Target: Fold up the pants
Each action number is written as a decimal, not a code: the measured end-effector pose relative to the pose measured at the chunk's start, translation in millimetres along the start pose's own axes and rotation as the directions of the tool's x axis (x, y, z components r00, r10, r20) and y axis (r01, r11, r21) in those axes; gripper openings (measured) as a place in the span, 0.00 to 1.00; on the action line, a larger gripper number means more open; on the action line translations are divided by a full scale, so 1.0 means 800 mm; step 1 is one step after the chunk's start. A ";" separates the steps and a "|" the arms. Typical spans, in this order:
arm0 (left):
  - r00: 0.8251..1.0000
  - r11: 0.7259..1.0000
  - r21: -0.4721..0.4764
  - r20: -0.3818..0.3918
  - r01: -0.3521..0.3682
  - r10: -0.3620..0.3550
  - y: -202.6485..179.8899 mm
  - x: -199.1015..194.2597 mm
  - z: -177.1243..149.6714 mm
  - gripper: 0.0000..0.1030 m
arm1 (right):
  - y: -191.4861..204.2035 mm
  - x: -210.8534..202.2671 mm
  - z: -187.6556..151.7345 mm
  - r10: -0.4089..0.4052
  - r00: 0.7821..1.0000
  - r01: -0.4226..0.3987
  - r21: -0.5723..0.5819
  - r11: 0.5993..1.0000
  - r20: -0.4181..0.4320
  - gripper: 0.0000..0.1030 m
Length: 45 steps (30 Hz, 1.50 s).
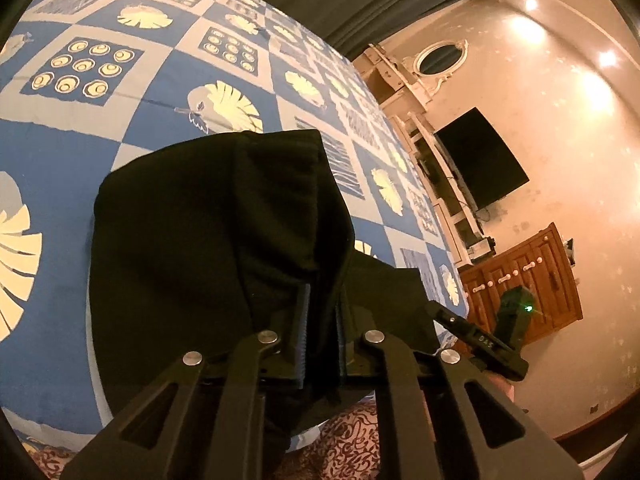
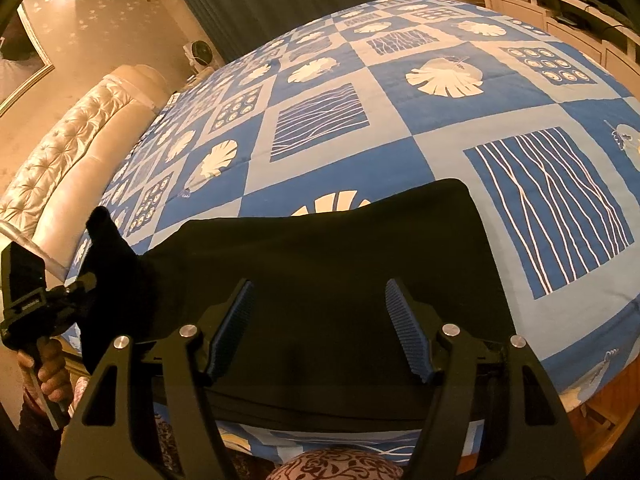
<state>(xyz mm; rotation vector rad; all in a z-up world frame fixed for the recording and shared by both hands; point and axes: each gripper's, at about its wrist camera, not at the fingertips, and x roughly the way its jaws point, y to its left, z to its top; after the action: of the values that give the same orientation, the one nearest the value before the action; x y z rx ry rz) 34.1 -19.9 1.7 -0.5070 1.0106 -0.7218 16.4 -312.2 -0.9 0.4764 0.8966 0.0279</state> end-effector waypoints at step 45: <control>0.982 0.998 0.062 -0.188 -0.017 0.029 -0.096 0.182 -0.028 0.10 | -0.023 0.009 -0.001 0.039 0.999 -0.037 0.087 0.996 -0.025 0.66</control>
<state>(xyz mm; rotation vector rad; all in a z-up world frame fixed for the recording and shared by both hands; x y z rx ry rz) 40.2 -181.0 -39.8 -0.3786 1.1662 -0.7884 17.3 -327.0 -13.9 0.5746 0.9178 0.0308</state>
